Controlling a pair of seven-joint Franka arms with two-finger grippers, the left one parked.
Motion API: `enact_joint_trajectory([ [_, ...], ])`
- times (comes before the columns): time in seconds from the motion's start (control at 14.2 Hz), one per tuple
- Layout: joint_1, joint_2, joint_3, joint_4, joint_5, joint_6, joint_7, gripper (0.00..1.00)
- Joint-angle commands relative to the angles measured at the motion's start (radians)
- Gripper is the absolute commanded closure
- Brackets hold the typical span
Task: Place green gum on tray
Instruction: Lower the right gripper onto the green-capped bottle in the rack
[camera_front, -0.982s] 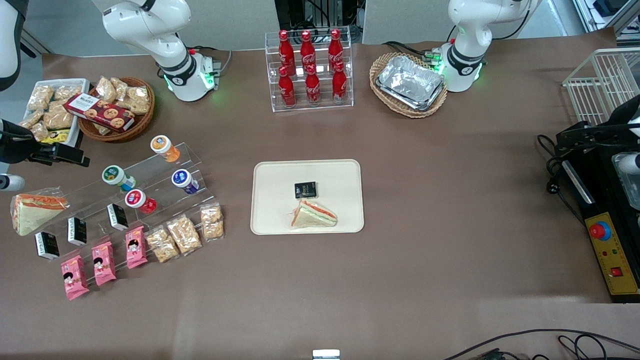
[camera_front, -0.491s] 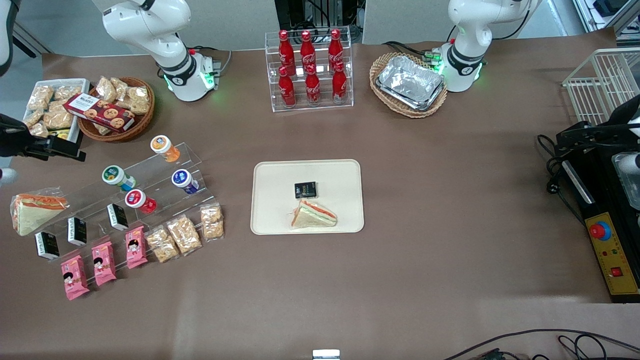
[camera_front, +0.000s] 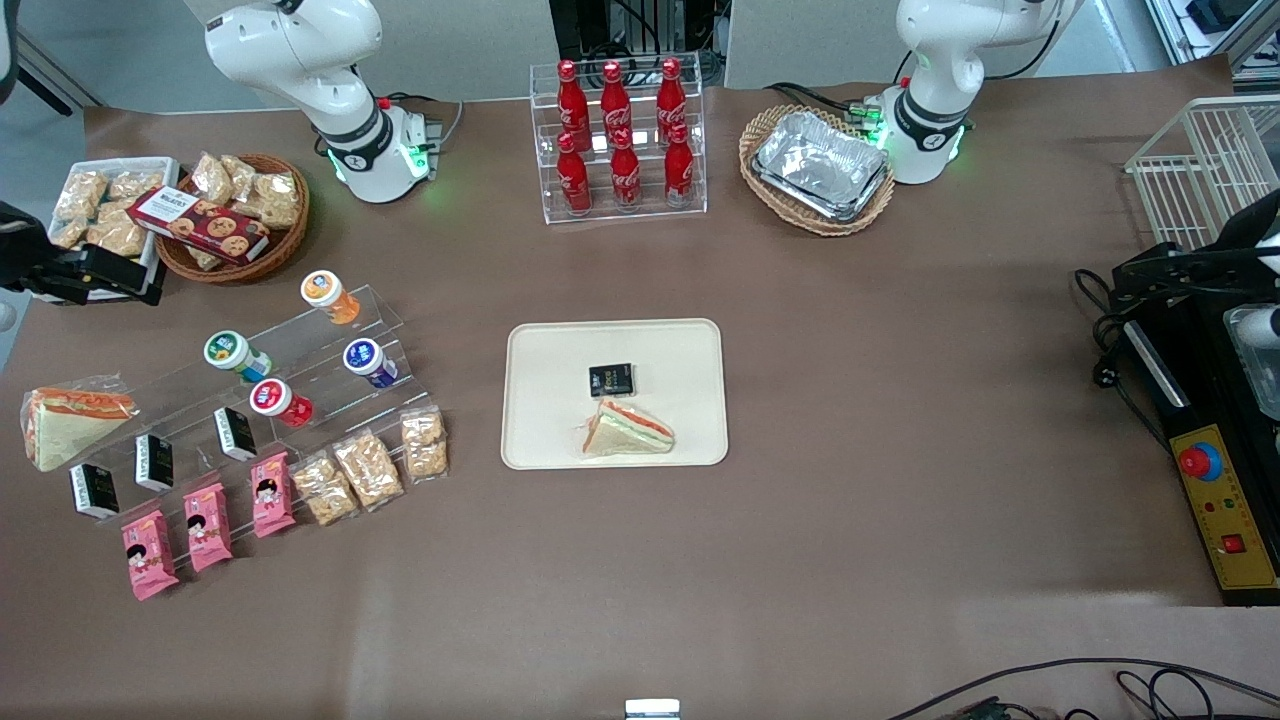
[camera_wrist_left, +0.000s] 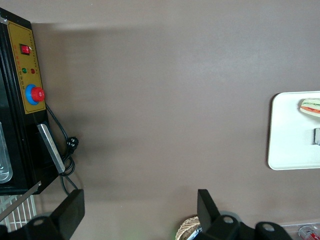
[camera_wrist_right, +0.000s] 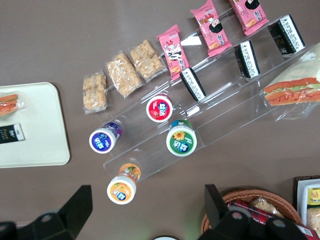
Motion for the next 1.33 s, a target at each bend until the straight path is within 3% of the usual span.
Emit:
enact_joint_trajectory([
  [0.0, 0.001, -0.101, 0.022, -0.154, -0.054, 0.090, 0.019, 0.00],
  [0.21, 0.001, -0.104, 0.024, -0.213, -0.058, 0.128, 0.041, 0.00],
  [0.42, -0.002, -0.104, 0.022, -0.323, -0.107, 0.254, 0.042, 0.00],
  [0.98, -0.052, -0.024, 0.013, -0.534, -0.109, 0.542, 0.034, 0.00],
  [1.26, -0.054, -0.012, 0.013, -0.575, -0.111, 0.607, 0.037, 0.00],
])
